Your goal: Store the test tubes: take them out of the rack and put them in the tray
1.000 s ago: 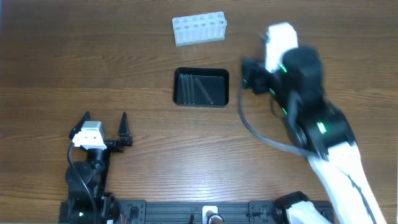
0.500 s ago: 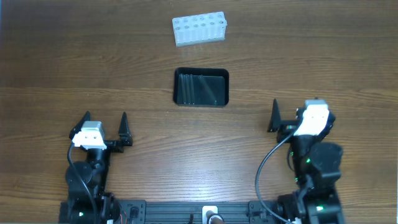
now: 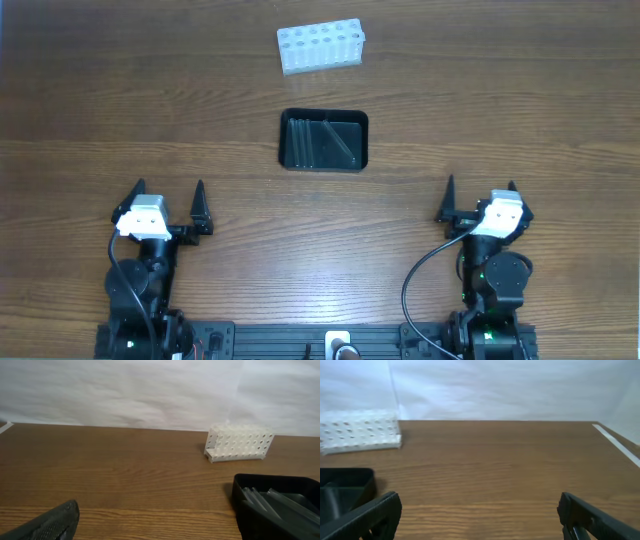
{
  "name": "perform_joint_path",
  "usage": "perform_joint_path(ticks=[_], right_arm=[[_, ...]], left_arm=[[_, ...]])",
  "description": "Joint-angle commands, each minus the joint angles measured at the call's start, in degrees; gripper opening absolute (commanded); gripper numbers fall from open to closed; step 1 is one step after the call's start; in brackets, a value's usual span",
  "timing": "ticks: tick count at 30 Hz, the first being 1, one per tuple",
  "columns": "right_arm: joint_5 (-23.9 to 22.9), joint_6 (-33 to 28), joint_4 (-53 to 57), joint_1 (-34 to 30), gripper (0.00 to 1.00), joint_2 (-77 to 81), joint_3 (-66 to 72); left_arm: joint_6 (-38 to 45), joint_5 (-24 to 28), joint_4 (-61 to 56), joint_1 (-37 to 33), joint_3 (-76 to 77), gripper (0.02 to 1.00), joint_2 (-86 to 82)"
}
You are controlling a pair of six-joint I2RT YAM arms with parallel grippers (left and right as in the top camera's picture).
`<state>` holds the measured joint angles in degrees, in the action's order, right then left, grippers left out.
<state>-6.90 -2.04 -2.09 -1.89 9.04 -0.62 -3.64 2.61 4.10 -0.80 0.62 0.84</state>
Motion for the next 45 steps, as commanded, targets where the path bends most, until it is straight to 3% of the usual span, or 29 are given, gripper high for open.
perform_joint_path(ticks=[1, 5, 45], right_arm=[[-0.48, -0.39, 2.91, -1.16, 0.991, -3.28, 0.37], [-0.46, -0.37, 5.27, -1.14, 0.991, -8.9, 0.37], [-0.07, -0.37, 5.7, -0.17, 0.991, -8.7, 0.35]], left_arm=[[0.42, 0.59, 0.2, -0.33, -0.28, 1.0, -0.46], [0.42, 0.57, 0.2, -0.33, -0.28, 1.0, -0.46], [0.42, 0.57, 0.2, -0.33, -0.28, 1.0, -0.46]])
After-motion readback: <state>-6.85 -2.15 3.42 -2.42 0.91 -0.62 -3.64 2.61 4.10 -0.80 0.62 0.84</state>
